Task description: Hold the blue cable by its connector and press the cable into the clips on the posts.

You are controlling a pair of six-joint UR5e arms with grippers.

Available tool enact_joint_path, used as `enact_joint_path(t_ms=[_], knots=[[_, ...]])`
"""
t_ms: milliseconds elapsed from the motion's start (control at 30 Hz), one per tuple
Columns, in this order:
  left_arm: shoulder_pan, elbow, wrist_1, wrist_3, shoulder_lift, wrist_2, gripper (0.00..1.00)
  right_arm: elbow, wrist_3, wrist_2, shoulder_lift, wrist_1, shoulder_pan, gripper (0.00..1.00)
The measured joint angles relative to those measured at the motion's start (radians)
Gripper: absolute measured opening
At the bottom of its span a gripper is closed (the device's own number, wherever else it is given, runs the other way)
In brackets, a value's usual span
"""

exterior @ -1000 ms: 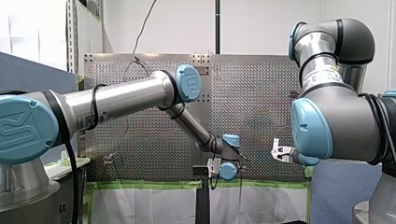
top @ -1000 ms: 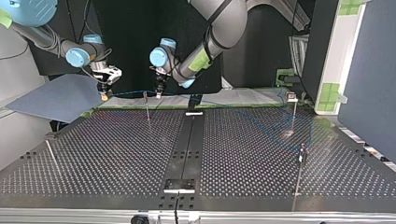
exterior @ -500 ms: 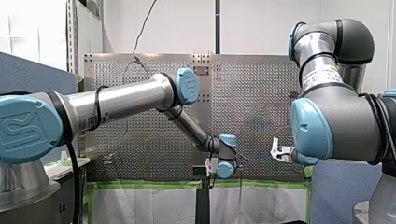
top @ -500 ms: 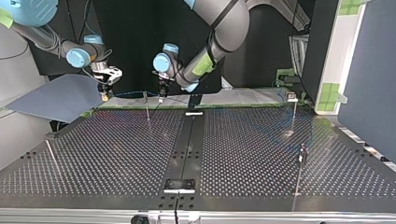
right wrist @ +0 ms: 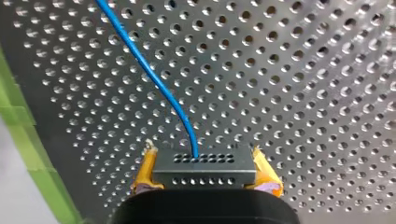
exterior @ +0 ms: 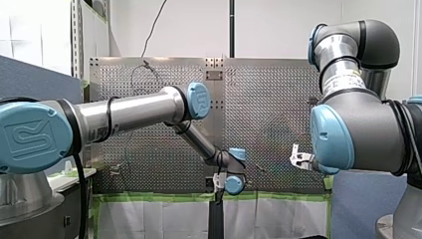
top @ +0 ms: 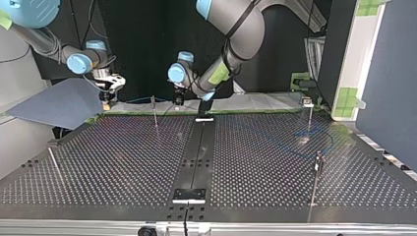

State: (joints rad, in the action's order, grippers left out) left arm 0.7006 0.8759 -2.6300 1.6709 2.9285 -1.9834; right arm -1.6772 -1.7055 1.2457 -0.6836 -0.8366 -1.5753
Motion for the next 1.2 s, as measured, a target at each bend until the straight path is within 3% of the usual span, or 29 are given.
enact_joint_path(t_ms=[433,633,967,1000,1033,1067,1100,1133,1167,1200], knots=[[-0.008,-0.074,-0.024,0.001,-0.001,-0.016,0.0,0.037,-0.007,-0.006,0.001,-0.003,0.006,0.0],[-0.018,-0.106,-0.043,0.003,0.0,-0.023,0.0,0.044,-0.021,-0.011,0.003,-0.008,0.009,0.0],[-0.029,-0.112,-0.056,0.013,-0.001,-0.026,0.0,0.049,-0.026,-0.018,0.005,-0.008,0.012,0.0],[-0.029,-0.108,-0.057,0.014,-0.001,-0.026,0.07,0.049,-0.026,-0.019,0.005,-0.008,0.012,0.0],[-0.029,-0.103,-0.057,0.013,-0.001,-0.026,0.07,0.049,-0.027,-0.019,0.005,-0.008,0.012,0.0],[-0.029,-0.098,-0.056,0.012,-0.001,-0.026,0.28,0.049,-0.027,-0.02,0.005,-0.008,0.012,0.0],[-0.028,-0.094,-0.054,0.011,-0.001,-0.025,0.63,0.049,-0.027,-0.02,0.005,-0.007,0.013,0.0],[-0.027,-0.086,-0.049,0.012,-0.002,-0.024,0.63,0.049,-0.027,-0.021,0.005,-0.007,0.012,0.0],[-0.027,-0.081,-0.043,0.013,-0.004,-0.022,0.74,0.049,-0.027,-0.022,0.005,-0.007,0.012,0.0],[-0.026,-0.075,-0.036,0.016,-0.005,-0.019,1.0,0.049,-0.027,-0.024,0.005,-0.006,0.013,0.0]])
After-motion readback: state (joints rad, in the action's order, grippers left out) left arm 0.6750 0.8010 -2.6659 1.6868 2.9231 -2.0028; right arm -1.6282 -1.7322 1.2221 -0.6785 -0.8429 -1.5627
